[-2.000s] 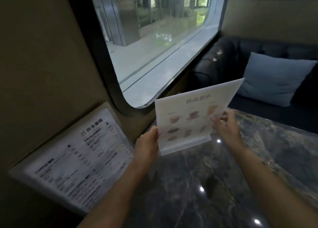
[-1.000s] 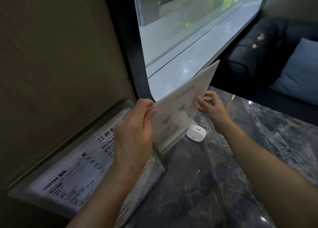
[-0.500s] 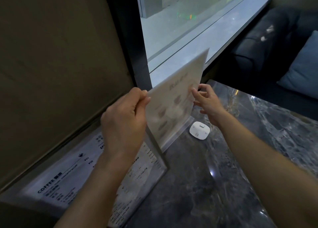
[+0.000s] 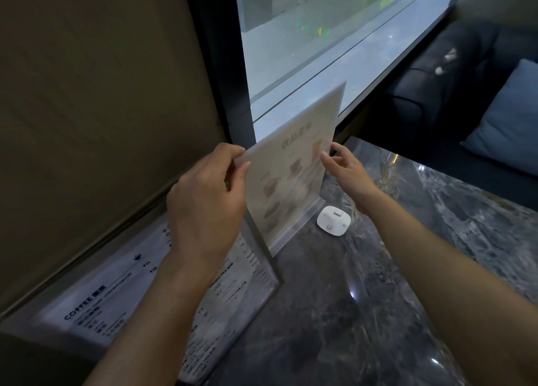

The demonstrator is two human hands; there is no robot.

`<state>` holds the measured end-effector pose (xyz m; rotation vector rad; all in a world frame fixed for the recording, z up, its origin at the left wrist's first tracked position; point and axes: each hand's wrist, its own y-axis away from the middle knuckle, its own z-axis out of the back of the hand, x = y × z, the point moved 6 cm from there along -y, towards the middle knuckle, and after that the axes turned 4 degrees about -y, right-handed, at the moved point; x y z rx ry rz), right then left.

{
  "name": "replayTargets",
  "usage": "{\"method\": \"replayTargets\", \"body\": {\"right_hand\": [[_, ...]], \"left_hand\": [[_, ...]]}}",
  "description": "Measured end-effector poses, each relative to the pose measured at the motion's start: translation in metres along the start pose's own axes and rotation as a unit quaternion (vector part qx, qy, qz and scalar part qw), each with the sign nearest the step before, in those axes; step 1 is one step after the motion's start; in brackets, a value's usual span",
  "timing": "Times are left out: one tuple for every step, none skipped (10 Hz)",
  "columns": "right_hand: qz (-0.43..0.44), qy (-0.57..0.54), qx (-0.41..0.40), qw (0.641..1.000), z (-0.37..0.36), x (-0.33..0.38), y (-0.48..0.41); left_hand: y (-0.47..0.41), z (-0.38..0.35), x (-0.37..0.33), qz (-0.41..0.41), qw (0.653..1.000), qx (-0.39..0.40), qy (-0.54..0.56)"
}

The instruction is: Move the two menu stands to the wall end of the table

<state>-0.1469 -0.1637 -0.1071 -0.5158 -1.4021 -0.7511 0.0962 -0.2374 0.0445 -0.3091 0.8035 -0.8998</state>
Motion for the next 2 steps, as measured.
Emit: {"method": "replayTargets", "body": {"right_hand": [[0.003,0.050,-0.010,0.999,0.0024,0.0062,0.0039],[0.007,0.136,-0.045,0.990,0.0101,0.0153,0.0067]], "left_hand": [[-0.0017,0.0012,-0.0035,-0.007,1.000,0.007,-0.003],[-0.0014,0.0057,-0.0076,-0.013,1.000,-0.003,-0.002]]}}
